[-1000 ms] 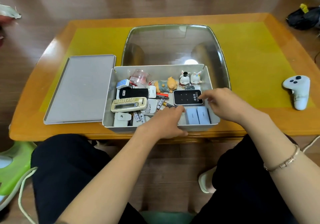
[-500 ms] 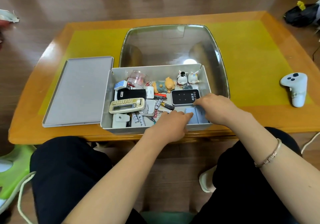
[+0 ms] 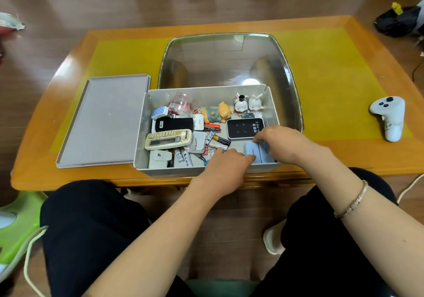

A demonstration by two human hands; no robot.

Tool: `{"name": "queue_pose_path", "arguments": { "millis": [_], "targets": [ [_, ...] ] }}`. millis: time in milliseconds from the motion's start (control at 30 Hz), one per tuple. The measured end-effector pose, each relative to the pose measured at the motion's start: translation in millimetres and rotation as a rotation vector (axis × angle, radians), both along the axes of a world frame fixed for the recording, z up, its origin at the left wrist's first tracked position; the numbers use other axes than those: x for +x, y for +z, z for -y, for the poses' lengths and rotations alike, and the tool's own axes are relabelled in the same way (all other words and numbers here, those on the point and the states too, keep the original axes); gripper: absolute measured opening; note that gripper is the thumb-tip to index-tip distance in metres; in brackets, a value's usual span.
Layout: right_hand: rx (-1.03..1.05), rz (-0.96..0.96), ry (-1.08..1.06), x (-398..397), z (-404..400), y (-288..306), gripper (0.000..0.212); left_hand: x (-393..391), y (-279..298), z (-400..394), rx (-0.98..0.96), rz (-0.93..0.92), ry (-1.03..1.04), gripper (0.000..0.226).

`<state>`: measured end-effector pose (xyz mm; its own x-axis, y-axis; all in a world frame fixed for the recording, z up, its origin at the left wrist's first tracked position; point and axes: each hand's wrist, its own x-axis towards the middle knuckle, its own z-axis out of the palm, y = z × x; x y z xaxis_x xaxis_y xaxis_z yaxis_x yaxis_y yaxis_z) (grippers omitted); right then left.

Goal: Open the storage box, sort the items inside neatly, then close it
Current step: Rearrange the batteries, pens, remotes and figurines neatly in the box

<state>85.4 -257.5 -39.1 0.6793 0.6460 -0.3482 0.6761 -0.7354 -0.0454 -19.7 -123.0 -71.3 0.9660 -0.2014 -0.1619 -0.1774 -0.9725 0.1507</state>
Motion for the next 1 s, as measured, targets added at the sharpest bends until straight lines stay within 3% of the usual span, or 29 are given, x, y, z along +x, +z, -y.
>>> {"name": "queue_pose_path", "arguments": {
  "millis": [600,733,867,1000],
  "targets": [
    [0.01,0.075,-0.018,-5.5,-1.8,-1.1,0.046,-2.5,1.0,0.4,-0.017,0.058,0.018,0.042],
    [0.096,0.248,-0.075,-8.3,-4.1,1.3,0.051,-10.4,3.8,-5.5,-0.055,0.128,0.06,0.047],
    [0.271,0.332,-0.149,-18.0,-15.9,2.4,0.043,-24.1,9.2,-22.8,-0.119,0.186,0.167,0.057],
    [0.412,0.312,-0.137,-31.2,-33.2,1.2,0.035,-38.2,17.7,-48.6,-0.234,0.392,0.341,0.035]
  ]
}}
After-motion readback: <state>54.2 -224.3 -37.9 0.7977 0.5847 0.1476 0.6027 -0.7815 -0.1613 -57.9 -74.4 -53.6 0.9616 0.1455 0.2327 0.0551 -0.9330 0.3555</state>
